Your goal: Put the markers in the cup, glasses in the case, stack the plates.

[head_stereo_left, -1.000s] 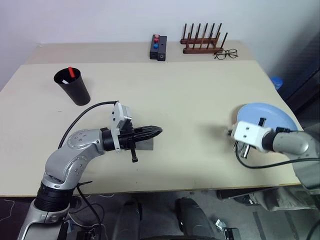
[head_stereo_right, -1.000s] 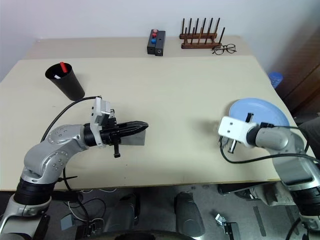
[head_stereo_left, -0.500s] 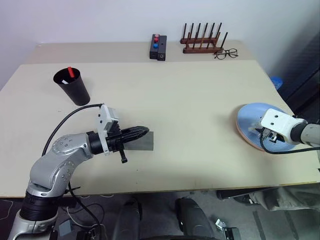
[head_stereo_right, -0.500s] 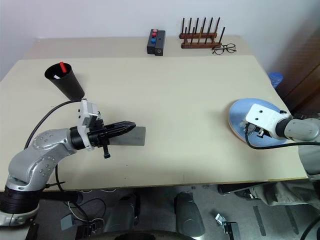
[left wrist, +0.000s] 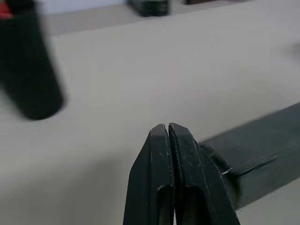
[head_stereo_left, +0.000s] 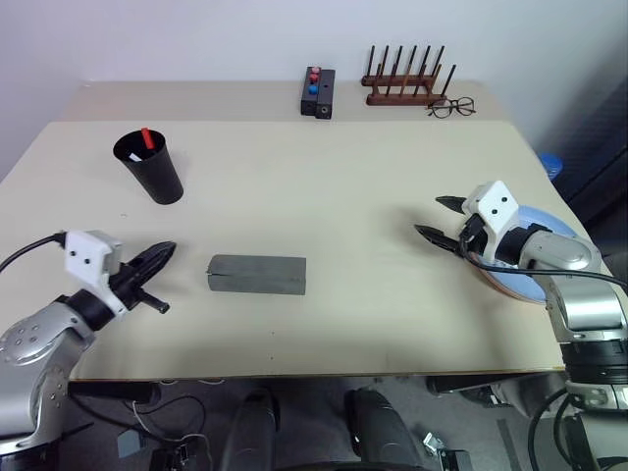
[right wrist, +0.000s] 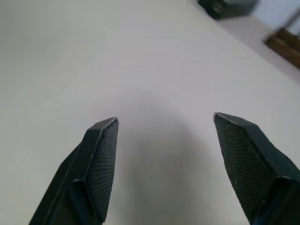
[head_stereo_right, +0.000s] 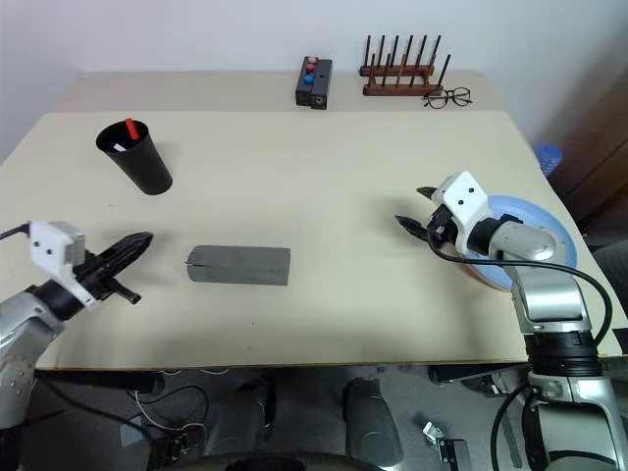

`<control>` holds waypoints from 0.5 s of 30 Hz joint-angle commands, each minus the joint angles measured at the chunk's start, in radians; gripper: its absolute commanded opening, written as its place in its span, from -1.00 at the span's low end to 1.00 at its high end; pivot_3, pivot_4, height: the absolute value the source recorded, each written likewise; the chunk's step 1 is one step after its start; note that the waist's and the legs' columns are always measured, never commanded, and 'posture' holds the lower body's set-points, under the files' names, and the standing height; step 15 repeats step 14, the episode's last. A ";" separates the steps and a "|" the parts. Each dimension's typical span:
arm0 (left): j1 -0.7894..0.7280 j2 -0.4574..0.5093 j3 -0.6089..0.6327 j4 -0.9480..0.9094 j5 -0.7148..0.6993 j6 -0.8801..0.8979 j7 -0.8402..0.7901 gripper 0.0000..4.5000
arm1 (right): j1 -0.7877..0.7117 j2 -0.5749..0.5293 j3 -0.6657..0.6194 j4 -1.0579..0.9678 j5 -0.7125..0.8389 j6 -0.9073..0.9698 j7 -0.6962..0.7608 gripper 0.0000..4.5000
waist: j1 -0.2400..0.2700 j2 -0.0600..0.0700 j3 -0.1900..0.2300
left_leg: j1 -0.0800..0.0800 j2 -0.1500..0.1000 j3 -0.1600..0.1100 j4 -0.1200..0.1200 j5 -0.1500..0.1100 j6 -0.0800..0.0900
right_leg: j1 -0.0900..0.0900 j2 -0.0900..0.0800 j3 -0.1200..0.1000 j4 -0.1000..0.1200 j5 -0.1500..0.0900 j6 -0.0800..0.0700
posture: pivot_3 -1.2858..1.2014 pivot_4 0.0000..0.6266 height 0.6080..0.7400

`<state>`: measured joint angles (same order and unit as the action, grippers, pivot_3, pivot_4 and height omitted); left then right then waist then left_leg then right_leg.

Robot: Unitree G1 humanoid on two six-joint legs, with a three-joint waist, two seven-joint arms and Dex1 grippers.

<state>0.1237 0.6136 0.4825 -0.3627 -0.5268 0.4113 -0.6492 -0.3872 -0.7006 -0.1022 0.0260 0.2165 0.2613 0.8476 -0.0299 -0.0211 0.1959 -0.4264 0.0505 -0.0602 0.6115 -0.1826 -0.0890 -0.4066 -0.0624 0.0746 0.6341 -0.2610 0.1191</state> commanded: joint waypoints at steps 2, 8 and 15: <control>0.072 -0.012 0.094 -0.049 -0.023 -0.039 0.005 -1.00 | -0.047 0.024 -0.015 0.031 0.053 0.013 0.020 0.45 | -0.009 0.000 0.000 | 0.000 0.000 0.000 0.000 0.000 0.000 | 0.001 0.000 0.000 -0.004 0.002 -0.003 | 0.03 -0.52 0.98; 0.112 -0.023 0.093 -0.089 -0.029 -0.027 0.023 -1.00 | -0.076 0.032 -0.016 0.100 0.068 0.002 0.036 0.45 | -0.014 0.000 0.000 | 0.000 0.000 0.001 -0.002 0.000 0.000 | 0.001 0.000 0.000 -0.004 0.002 -0.003 | 0.03 -0.52 0.98; 0.125 -0.024 0.081 -0.071 -0.010 -0.044 0.025 -1.00 | -0.089 0.062 -0.002 0.152 0.068 -0.013 0.037 0.45 | -0.016 0.000 0.000 | 0.000 0.000 0.001 -0.003 0.000 0.000 | 0.000 0.000 0.000 -0.004 0.002 -0.003 | 0.03 -0.52 0.98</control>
